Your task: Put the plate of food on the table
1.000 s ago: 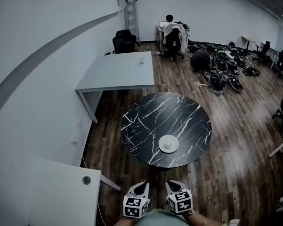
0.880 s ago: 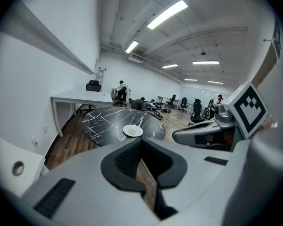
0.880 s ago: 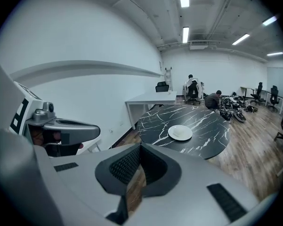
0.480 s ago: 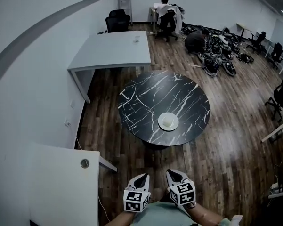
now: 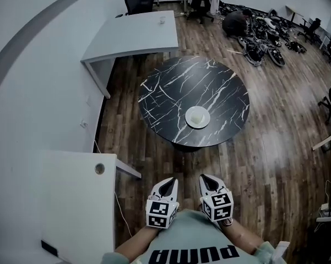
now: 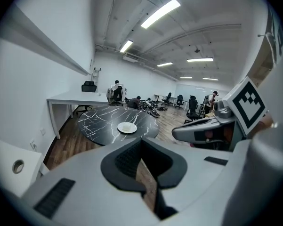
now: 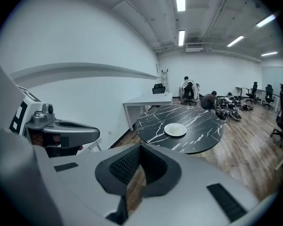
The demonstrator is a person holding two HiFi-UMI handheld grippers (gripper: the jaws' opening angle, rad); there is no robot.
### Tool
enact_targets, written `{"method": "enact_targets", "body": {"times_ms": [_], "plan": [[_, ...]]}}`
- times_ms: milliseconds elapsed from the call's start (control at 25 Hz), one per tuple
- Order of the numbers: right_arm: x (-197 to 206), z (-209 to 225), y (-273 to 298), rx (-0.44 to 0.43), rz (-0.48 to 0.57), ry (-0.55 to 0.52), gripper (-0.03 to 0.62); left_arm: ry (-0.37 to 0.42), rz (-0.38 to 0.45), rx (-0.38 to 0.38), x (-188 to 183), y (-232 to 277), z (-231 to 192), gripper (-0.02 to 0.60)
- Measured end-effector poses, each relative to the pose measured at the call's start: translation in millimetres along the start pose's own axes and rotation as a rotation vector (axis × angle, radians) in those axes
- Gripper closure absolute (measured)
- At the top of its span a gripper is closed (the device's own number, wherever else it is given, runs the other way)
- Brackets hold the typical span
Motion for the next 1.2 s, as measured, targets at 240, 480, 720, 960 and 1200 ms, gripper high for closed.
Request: {"method": "enact_targets", "body": {"times_ms": [240,480,720,960,1200], "plan": [[5.9,19.2,-12.9,0.010,0.000,0.028,0.585,0.026,-0.017,0.017,-2.2,11.1,19.1,0.575],[2.8,32.1,-18.6,0.040,0.016,0.033,0.586,0.033,-0.010,0.011,-6.2,18.8,24.5,0.575],[4.7,34.4,-24.2,0.062,0.009,0.034,0.586,0.028,-0.001,-0.003,-6.4,20.7,24.5,0.575],[8.7,34.1,-29.0,0.082,0.011,0.044,0.586,0.023,-0.002,0.003,-2.3,20.2,25.1,0.575],[10.8,27.6,-29.5,0.095,0.009,0.043,0.586,0.019,0.004,0.007,0.8,17.0,20.2,0.575]]}}
Point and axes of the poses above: the fingertips, and each gripper's own axes: y forward along the fingers, z to its right, x out of its underside, the point moved 8 cm from there along -y, backward along the fingers, and after that the axes turned 9 degrees about -x, right-handed, at the moved point
